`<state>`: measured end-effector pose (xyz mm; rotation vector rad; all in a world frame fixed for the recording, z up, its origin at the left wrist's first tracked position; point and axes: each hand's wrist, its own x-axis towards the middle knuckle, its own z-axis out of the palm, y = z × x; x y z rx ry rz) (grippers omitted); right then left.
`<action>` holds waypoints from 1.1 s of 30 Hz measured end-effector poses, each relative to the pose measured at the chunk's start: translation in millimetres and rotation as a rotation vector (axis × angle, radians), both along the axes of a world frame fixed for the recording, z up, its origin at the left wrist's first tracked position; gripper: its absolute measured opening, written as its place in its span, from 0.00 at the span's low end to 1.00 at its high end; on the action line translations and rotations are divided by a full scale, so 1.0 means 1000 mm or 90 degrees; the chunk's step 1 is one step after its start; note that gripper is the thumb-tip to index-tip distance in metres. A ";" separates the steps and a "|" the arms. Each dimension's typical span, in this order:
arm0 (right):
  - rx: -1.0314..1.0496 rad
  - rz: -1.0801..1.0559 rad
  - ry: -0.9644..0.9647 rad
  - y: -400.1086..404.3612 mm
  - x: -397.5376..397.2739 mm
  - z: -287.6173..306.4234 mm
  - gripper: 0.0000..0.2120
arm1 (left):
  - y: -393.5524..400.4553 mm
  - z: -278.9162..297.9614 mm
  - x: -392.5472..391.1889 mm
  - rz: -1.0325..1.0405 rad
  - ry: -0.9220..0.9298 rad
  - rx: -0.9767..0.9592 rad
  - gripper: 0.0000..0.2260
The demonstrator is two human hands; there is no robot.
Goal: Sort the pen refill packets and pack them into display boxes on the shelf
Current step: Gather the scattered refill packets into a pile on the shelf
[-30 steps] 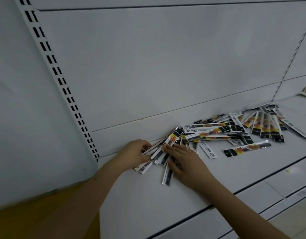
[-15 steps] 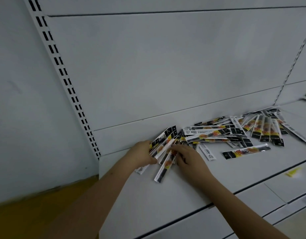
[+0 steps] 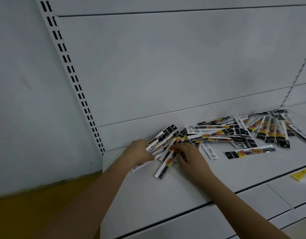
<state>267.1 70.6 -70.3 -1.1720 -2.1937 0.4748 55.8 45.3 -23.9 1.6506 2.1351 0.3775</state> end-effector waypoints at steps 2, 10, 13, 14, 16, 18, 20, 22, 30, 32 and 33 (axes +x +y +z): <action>0.001 -0.001 0.005 -0.001 0.000 0.000 0.20 | -0.003 0.001 -0.004 0.016 -0.035 0.036 0.08; -0.001 -0.007 0.025 -0.002 0.000 0.001 0.19 | -0.024 0.027 0.004 0.087 -0.552 0.328 0.11; 0.000 -0.003 0.015 -0.002 0.000 -0.001 0.19 | -0.033 0.025 0.008 0.095 -0.616 0.378 0.10; -0.001 -0.003 0.015 -0.002 -0.001 -0.001 0.19 | -0.035 0.023 0.008 0.100 -0.612 0.380 0.10; -0.003 -0.004 0.018 -0.003 -0.001 0.000 0.19 | -0.039 0.016 0.005 0.113 -0.606 0.375 0.10; -0.001 -0.005 0.020 -0.003 -0.001 0.000 0.19 | -0.043 0.009 0.003 0.117 -0.604 0.373 0.09; 0.002 -0.003 0.022 -0.003 -0.001 0.000 0.19 | -0.048 0.002 0.002 0.116 -0.599 0.366 0.07; 0.005 0.001 0.023 -0.003 -0.001 0.001 0.18 | -0.051 -0.001 0.001 0.108 -0.595 0.362 0.06; 0.068 0.024 -0.008 0.002 -0.001 -0.008 0.17 | -0.070 -0.026 0.008 0.062 -0.532 0.288 0.02; 0.077 0.024 -0.016 0.002 -0.001 -0.009 0.17 | -0.070 -0.024 0.008 0.116 -0.581 0.328 0.03; 0.078 0.023 -0.019 0.002 -0.001 -0.009 0.17 | -0.069 -0.023 0.008 0.130 -0.605 0.342 0.03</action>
